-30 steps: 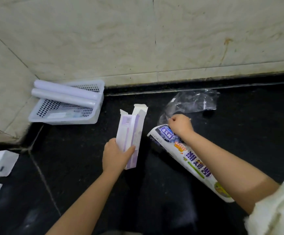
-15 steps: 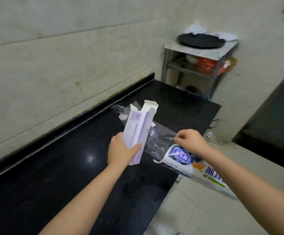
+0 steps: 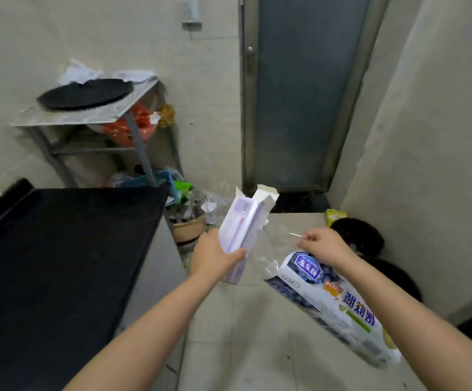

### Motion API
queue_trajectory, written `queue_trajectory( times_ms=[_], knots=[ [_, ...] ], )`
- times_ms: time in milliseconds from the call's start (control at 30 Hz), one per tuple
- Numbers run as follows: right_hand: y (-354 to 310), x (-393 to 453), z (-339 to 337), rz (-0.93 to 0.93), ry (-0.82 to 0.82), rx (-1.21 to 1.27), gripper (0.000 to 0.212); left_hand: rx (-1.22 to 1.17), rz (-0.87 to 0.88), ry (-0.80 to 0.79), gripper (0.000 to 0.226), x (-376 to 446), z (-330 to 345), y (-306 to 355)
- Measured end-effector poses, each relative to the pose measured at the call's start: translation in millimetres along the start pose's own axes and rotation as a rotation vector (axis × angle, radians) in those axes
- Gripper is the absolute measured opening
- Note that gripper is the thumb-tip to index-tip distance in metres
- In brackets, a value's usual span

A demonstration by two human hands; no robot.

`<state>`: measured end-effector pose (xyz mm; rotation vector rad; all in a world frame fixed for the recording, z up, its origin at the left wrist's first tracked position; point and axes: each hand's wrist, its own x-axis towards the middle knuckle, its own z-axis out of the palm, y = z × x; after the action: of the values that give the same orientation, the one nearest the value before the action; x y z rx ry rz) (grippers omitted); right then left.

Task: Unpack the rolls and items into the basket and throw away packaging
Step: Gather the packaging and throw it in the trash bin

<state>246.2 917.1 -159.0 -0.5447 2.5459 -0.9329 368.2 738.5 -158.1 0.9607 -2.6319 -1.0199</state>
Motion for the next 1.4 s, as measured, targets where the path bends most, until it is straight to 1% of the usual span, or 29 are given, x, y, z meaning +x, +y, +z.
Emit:
queue_trajectory(
  times_ms=[133, 267, 367, 467, 500, 633, 700, 767, 833, 967, 1133, 1200, 1333, 1400],
  knots=[
    [93, 33, -71, 0.135, 0.050, 0.081, 0.025, 0.001, 0.050, -0.153, 0.050, 44, 96, 86],
    [176, 55, -121, 0.261, 0.066, 0.109, 0.020, 0.081, 0.077, -0.315, 0.050, 74, 182, 148],
    [231, 67, -143, 0.385, 0.075, 0.123, 0.020, 0.190, 0.090, -0.427, 0.051, 98, 238, 180],
    [282, 83, -158, 0.511, 0.072, 0.140, 0.039, 0.293, 0.106, -0.546, 0.055, 130, 292, 206],
    [298, 88, -164, 0.563, 0.069, 0.147, 0.042, 0.319, 0.109, -0.585, 0.056, 142, 310, 214],
    [356, 116, -185, 0.748, 0.105, 0.257, 0.032, 0.397, 0.146, -0.729, 0.059, 191, 387, 244],
    [385, 137, -190, 0.809, 0.112, 0.279, 0.043, 0.421, 0.147, -0.815, 0.058, 217, 428, 258],
    [413, 160, -189, 0.875, 0.101, 0.294, 0.050, 0.466, 0.124, -0.895, 0.061, 244, 466, 271],
    [435, 183, -187, 0.927, 0.062, 0.319, 0.047, 0.458, 0.080, -0.937, 0.062, 264, 498, 277],
    [491, 226, -166, 1.016, -0.019, 0.343, 0.022, 0.523, 0.036, -0.973, 0.065, 291, 573, 279],
    [570, 266, -117, 1.087, -0.099, 0.315, 0.024, 0.577, -0.026, -1.032, 0.067, 299, 670, 252],
    [597, 280, -95, 1.108, -0.095, 0.328, 0.031, 0.588, -0.039, -1.026, 0.068, 297, 708, 237],
    [644, 304, -48, 1.123, -0.070, 0.352, 0.030, 0.589, -0.047, -0.999, 0.068, 291, 779, 208],
    [663, 310, -27, 1.121, -0.052, 0.365, 0.035, 0.582, -0.034, -0.986, 0.069, 288, 810, 194]
  ],
)
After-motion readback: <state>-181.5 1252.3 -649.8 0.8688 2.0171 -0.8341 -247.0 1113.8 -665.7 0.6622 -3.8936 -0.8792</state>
